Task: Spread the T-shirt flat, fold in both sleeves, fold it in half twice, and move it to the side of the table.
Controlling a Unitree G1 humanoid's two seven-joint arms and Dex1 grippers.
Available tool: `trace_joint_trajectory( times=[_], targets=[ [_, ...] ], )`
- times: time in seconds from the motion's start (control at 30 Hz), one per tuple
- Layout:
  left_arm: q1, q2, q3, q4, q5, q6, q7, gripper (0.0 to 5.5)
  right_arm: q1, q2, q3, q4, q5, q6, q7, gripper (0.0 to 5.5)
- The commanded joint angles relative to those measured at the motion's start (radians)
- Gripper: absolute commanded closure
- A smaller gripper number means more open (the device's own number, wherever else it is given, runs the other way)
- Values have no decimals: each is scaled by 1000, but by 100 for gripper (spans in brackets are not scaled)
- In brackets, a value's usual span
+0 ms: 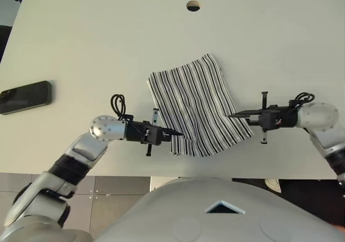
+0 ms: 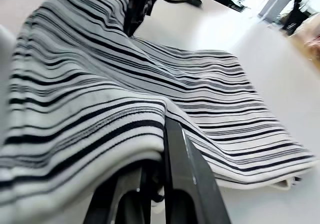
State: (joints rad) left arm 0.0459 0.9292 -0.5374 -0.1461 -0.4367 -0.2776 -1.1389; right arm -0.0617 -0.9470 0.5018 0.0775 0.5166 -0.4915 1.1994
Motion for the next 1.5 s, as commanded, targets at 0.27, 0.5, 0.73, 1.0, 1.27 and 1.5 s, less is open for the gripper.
trace_joint_trajectory(
  times=[0.27,0.5,0.73,1.0,1.27,1.5],
  targets=[
    [112,38,173,-205,-218,289,-114,540,100,-31,-160,-230,104,356,133,539],
    [81,-62,272,-4,-156,277,-104,540,37,123,-215,-204,28,418,30,539],
    [39,-144,313,224,-53,244,-110,540,-43,259,-217,-86,-76,414,0,539],
    [-63,-246,380,418,0,275,-49,483,-94,369,-229,77,-191,399,-57,463],
    [-146,-293,546,555,-112,502,-27,367,-116,488,-273,153,-149,524,-124,332],
    [-204,-334,611,649,-81,610,98,271,-165,631,-414,126,-63,683,-350,305]
  ],
)
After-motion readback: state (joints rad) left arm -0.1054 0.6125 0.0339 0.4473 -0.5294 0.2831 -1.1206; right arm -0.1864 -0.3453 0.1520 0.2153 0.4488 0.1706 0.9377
